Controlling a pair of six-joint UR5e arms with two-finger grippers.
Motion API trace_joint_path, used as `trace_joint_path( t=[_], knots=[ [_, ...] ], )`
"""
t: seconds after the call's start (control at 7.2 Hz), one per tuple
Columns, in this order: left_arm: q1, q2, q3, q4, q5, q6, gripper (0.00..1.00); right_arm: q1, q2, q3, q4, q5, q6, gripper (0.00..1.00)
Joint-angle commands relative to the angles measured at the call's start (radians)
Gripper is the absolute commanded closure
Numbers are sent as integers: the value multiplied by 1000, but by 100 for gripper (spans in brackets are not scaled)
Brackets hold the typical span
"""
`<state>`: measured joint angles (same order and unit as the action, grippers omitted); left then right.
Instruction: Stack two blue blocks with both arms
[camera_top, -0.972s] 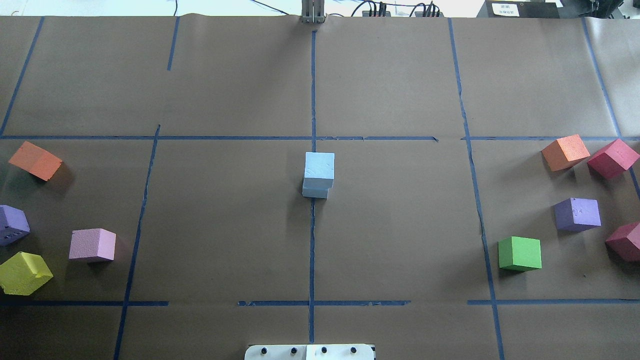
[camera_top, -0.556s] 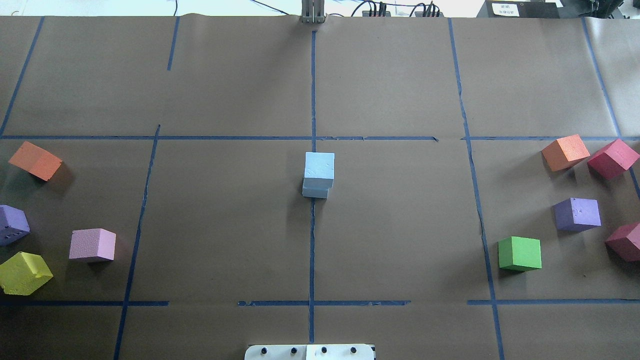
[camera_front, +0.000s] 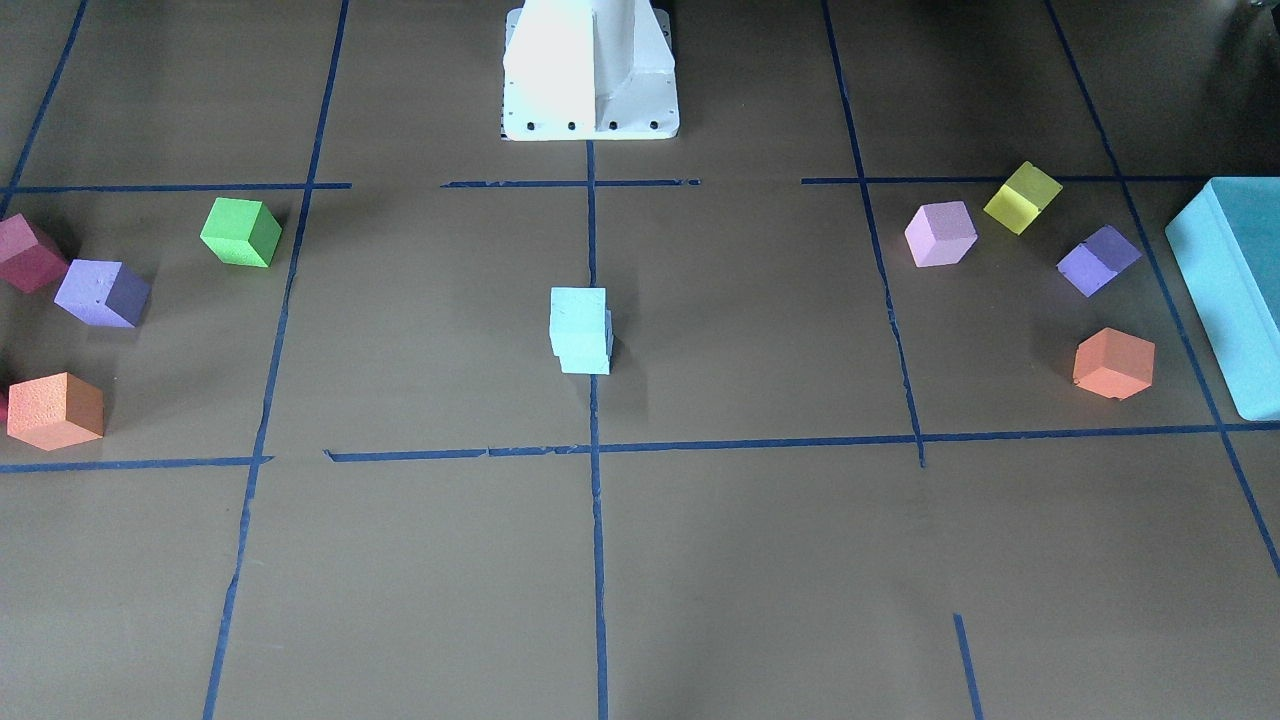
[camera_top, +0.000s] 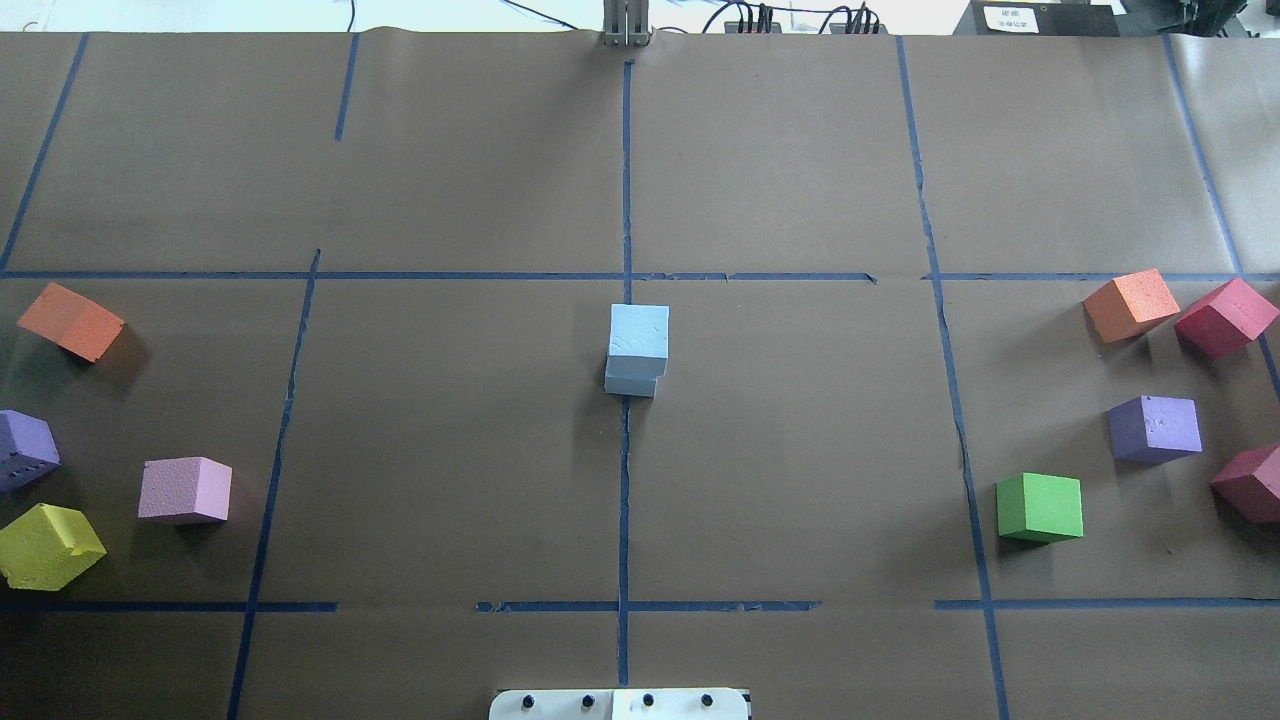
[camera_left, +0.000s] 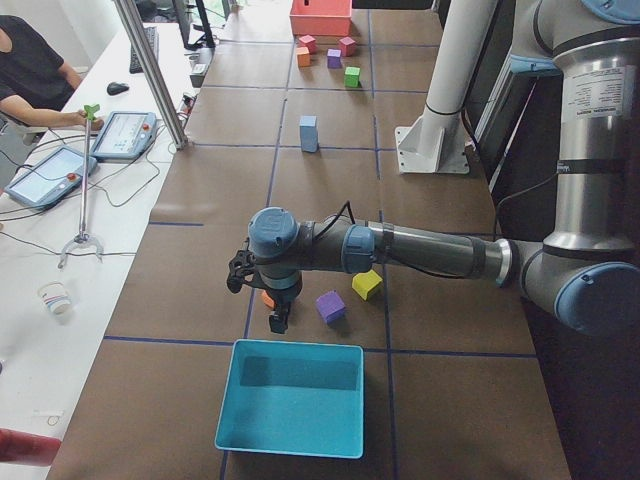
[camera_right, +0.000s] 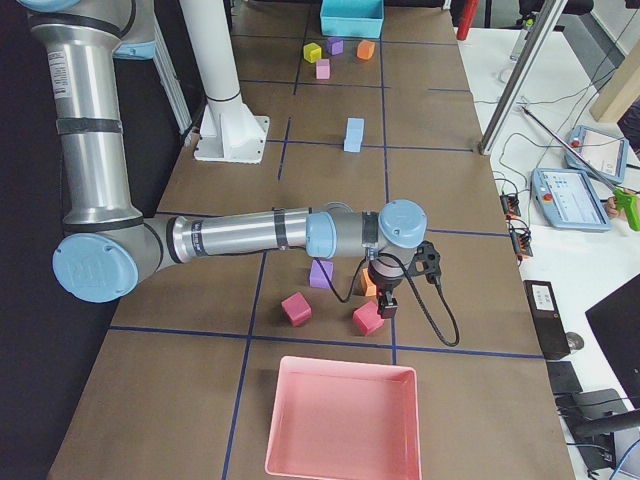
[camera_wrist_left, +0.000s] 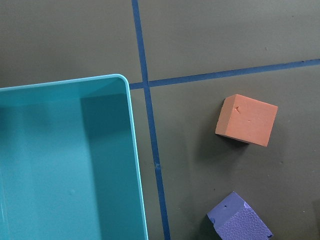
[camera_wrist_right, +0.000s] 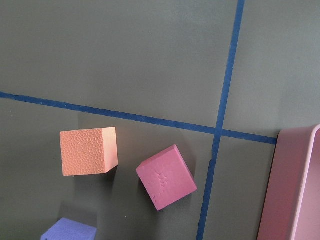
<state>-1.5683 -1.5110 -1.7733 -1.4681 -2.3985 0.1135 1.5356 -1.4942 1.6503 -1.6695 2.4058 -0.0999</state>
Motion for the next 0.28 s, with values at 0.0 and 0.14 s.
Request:
trace_joint_path(
  t=[0.0, 0.14],
  knots=[
    [1, -3, -8, 0, -1, 1, 0, -2, 8, 15, 2, 1, 3, 0],
    [5, -11, -8, -1, -1, 2, 0, -2, 12, 25, 2, -1, 2, 0]
  ],
)
